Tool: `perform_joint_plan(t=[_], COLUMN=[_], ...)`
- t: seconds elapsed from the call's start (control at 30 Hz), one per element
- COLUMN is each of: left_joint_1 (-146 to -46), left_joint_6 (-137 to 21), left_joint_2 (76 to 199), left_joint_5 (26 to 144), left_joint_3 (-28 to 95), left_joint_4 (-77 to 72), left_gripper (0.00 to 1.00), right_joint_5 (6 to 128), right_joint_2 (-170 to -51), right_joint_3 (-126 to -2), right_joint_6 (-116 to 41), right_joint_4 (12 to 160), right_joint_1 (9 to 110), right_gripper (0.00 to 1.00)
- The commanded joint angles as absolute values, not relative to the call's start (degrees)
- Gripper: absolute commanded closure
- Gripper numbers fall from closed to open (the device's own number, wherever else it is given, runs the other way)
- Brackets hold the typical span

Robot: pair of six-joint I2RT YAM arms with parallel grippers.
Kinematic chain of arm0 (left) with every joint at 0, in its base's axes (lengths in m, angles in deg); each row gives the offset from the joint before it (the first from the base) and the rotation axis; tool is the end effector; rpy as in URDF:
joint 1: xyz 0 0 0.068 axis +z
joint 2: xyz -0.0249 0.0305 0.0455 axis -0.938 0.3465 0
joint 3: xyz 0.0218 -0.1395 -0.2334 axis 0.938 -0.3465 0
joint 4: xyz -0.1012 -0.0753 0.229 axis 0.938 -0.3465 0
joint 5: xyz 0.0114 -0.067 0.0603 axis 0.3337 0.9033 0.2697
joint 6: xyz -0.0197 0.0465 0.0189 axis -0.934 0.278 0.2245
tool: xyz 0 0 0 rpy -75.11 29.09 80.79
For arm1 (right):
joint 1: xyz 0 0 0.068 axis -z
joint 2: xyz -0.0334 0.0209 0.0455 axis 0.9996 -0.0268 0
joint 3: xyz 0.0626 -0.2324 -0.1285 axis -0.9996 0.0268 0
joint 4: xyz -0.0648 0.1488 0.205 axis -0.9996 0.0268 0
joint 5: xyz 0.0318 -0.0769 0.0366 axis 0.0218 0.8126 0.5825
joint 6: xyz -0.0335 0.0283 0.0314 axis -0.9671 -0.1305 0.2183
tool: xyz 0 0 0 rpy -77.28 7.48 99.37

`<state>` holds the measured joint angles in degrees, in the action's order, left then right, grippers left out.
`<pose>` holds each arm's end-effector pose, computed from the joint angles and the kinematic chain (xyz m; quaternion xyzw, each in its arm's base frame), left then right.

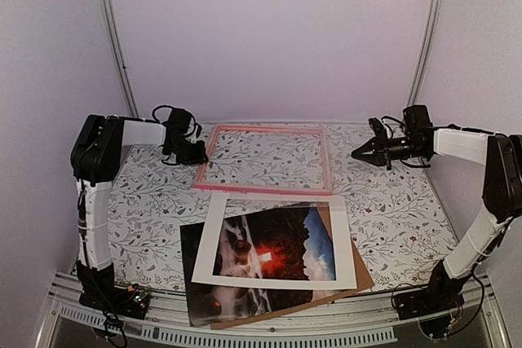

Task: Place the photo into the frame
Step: Move the frame body to the center of the board, then place the glass panel on the frame body.

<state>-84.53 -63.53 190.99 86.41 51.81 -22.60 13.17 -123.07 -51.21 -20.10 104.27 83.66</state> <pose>0.4585 -0.1274 0.1244 0.0024 0.9534 -0.1600 0.2557 0.3329 0.0593 0.2306 -0.0332 0.8273 0.5370 0.1614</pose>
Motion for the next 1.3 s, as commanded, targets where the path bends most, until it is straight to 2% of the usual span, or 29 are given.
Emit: perform_joint_plan(t=[0.0,0.37,0.57,0.73,0.87,1.07,1.17,1.27], left_joint_1=[-85.9,-88.0,-87.9,-87.3,-85.1,-80.1,-77.4,-76.4], left_joint_6=[-64.2,-65.9,-66.8,-67.5,-68.7,-72.8,-75.3,-75.6], left_joint_2=[188.4,182.5,181.3,180.2,177.2,170.0,166.8,165.1], left_joint_5=[84.9,86.0,83.9,82.0,80.9,80.6,80.3,78.7], left_joint_3=[46.8,39.2,39.3,41.5,41.7,38.4,36.0,34.9], left_joint_4=[-23.6,-21.3,-21.0,-21.7,-21.6,-19.6,-17.9,-17.3], left_gripper=[0.81,0.81,0.62,0.40,0.32,0.27,0.25,0.18], right_joint_5=[10.4,7.5,7.8,8.8,8.8,7.8,6.4,5.1], right_joint_2=[-124.1,-125.2,-128.1,-133.4,-137.3,-143.2,-145.9,-147.5], right_joint_3=[-54.2,-61.2,-67.1,-74.3,-80.3,-91.3,-93.8,-93.9], right_joint_6=[-18.5,-15.2,-12.4,-10.7,-7.3,-1.6,3.2,8.9], right_joint_4=[102.8,103.6,101.8,100.6,97.4,94.5,89.1,82.0], right_joint_1=[84.1,83.8,80.9,77.5,74.8,69.3,67.6,66.9], right_gripper=[1.00,1.00,1.00,1.00,1.00,1.00,1.00,1.00])
